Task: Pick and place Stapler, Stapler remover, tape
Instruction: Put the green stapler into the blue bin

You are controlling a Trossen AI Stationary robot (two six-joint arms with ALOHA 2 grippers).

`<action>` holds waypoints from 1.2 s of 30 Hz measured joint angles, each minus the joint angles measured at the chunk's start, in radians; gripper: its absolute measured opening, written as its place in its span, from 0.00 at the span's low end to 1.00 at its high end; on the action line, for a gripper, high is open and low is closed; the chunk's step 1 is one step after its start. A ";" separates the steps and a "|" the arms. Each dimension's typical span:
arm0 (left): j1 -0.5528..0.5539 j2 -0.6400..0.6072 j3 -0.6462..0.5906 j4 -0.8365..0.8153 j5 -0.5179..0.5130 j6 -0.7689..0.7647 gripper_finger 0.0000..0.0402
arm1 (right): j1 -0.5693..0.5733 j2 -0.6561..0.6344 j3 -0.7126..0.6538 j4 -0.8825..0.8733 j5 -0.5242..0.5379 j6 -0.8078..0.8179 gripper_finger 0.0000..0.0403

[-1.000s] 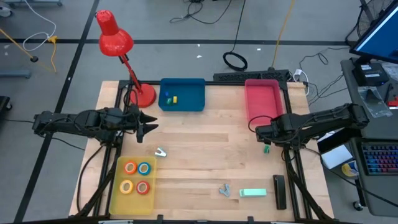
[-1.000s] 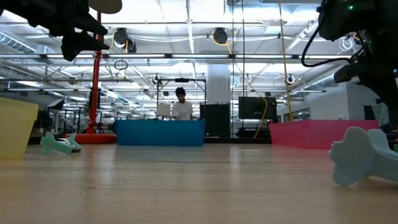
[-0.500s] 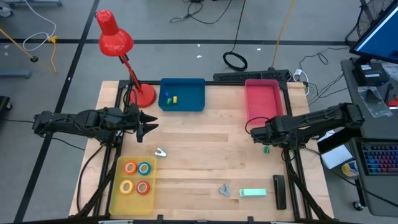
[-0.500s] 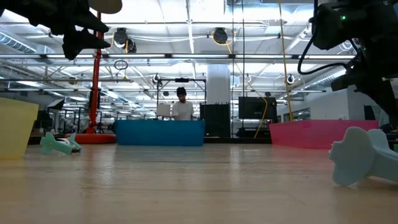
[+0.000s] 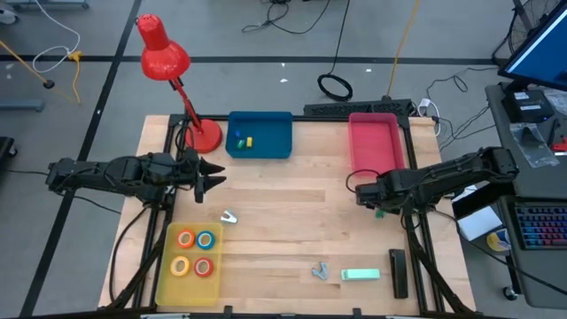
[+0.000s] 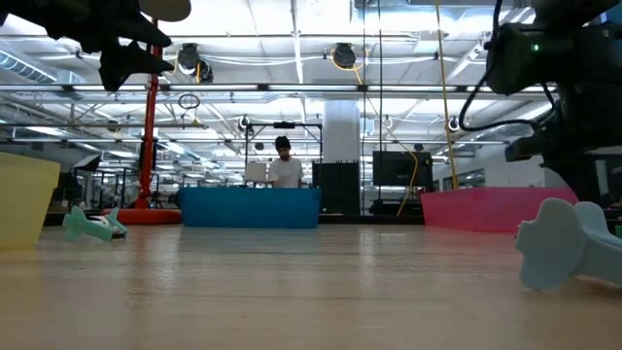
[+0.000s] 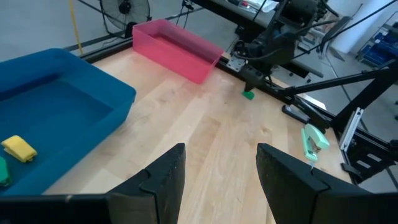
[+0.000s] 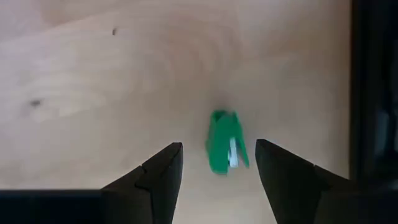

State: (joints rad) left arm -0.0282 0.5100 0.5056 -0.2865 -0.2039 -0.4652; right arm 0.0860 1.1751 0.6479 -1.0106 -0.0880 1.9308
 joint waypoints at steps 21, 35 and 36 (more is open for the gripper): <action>0.001 0.000 0.000 -0.001 0.003 0.002 0.49 | 0.001 0.003 -0.169 0.195 -0.048 0.083 0.49; 0.001 0.000 0.000 -0.001 0.003 0.008 0.49 | 0.001 0.003 -0.171 0.191 -0.046 0.093 0.35; 0.001 0.000 0.000 -0.001 0.003 0.008 0.49 | 0.001 0.003 -0.171 0.191 -0.046 0.093 0.33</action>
State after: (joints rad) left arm -0.0277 0.5102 0.5056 -0.2871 -0.2005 -0.4572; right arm 0.0872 1.1782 0.4774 -0.8194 -0.1341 2.0239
